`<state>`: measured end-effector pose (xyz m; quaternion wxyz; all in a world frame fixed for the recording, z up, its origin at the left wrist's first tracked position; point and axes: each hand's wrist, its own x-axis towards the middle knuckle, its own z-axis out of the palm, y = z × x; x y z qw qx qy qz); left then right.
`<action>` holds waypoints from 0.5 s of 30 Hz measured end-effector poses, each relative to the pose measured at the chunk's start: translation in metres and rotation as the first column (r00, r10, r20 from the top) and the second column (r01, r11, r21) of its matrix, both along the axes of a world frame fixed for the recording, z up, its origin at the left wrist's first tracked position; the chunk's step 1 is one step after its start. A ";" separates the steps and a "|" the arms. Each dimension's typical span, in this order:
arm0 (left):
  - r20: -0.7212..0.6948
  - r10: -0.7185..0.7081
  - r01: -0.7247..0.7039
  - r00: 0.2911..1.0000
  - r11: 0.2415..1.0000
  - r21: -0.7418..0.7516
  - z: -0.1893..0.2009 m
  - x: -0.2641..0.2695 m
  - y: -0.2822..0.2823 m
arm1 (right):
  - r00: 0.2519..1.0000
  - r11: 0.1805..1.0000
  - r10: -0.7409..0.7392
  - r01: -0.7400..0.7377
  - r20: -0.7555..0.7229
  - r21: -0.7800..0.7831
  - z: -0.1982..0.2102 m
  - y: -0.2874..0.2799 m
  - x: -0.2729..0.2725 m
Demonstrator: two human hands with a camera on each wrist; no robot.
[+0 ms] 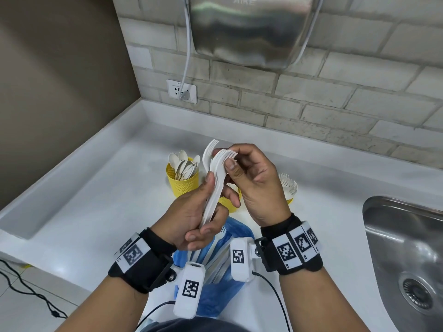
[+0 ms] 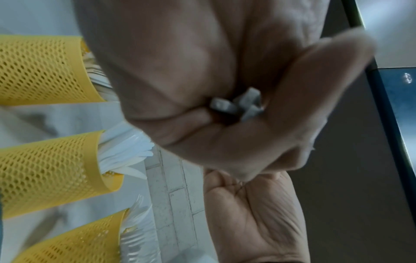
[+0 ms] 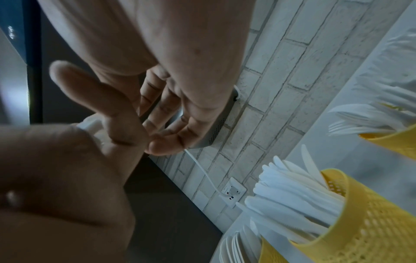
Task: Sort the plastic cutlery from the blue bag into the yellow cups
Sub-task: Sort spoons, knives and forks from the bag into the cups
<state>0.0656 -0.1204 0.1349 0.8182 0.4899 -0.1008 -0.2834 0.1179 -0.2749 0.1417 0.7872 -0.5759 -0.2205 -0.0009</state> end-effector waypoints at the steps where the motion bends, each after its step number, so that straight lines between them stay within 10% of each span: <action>1: -0.017 -0.014 0.013 1.000 1.000 -0.015 0.000 0.001 0.000 | 1.000 1.000 -0.006 0.006 0.011 -0.008 0.000 0.000 0.000; 15: -0.117 0.014 -0.014 0.993 1.000 -0.004 0.001 0.005 0.005 | 0.969 0.982 -0.166 0.180 0.184 -0.063 0.001 -0.004 0.004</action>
